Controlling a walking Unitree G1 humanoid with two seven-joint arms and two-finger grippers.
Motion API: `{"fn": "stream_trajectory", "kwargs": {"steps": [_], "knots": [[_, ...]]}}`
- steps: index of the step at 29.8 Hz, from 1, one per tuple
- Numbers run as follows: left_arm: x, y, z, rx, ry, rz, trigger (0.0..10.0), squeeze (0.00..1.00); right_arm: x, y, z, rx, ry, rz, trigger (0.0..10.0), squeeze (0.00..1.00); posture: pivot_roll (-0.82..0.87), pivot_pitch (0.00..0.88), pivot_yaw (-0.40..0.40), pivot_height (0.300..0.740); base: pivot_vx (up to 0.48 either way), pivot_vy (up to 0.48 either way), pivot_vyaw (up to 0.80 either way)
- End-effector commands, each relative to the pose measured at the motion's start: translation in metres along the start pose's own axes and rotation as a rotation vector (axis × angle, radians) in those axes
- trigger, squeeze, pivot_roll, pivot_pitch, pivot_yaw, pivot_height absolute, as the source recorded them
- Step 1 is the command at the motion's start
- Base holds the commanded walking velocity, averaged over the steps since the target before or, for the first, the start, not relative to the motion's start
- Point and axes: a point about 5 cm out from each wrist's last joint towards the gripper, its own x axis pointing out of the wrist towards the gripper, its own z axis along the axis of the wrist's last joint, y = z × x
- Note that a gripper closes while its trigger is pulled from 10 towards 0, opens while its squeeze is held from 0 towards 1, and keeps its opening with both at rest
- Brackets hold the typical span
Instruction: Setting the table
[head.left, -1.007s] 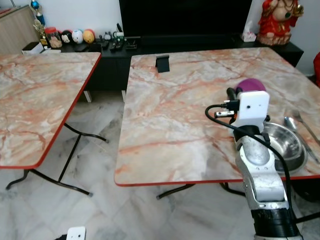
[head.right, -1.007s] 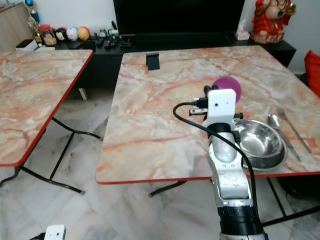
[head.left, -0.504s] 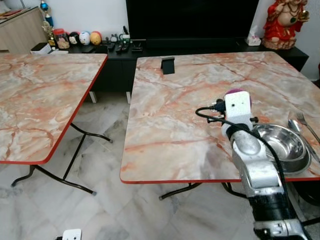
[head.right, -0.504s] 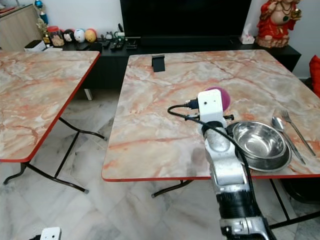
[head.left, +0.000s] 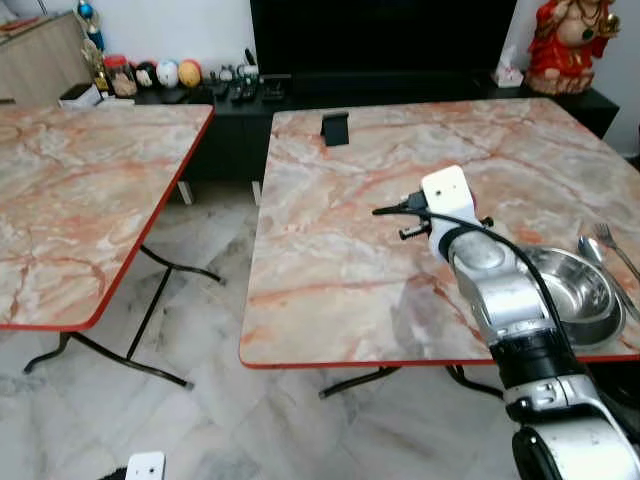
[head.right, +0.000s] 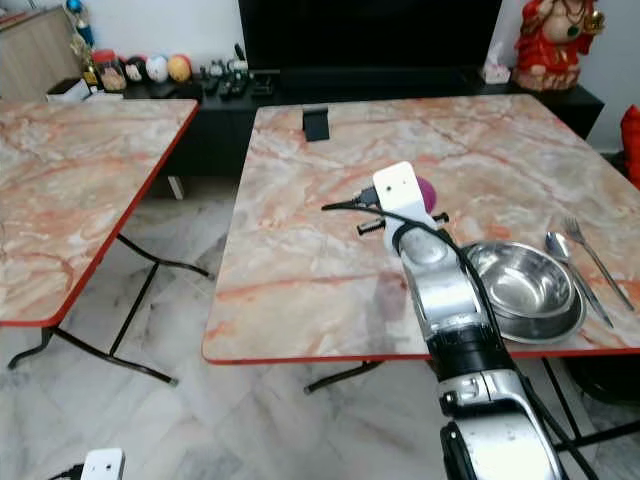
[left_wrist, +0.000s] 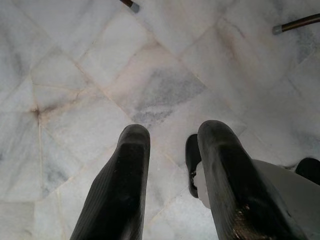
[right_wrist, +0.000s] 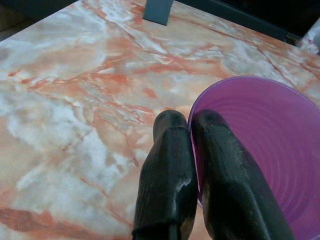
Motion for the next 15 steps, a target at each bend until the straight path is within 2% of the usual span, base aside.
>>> {"fn": "stream_trajectory", "kwargs": {"steps": [1,11,15], "knots": [[0.000,-0.002,-0.002,-0.013,0.014,-0.005,10.0,0.00,0.002,-0.004,0.006,0.000,0.019,-0.003,10.0,0.00,-0.10,0.000,0.053,0.740,0.000,0.000,0.00],[0.001,-0.004,0.003,-0.017,-0.009,-0.011,10.0,0.00,-0.002,-0.013,-0.005,0.064,0.113,0.015,10.0,0.00,-0.11,0.000,0.051,0.740,0.000,0.000,0.00],[0.001,-0.005,0.003,-0.015,-0.013,-0.016,10.0,0.00,-0.006,-0.013,-0.007,0.102,0.120,0.015,10.0,0.00,-0.11,0.000,0.050,0.740,0.000,0.000,0.00]]}}
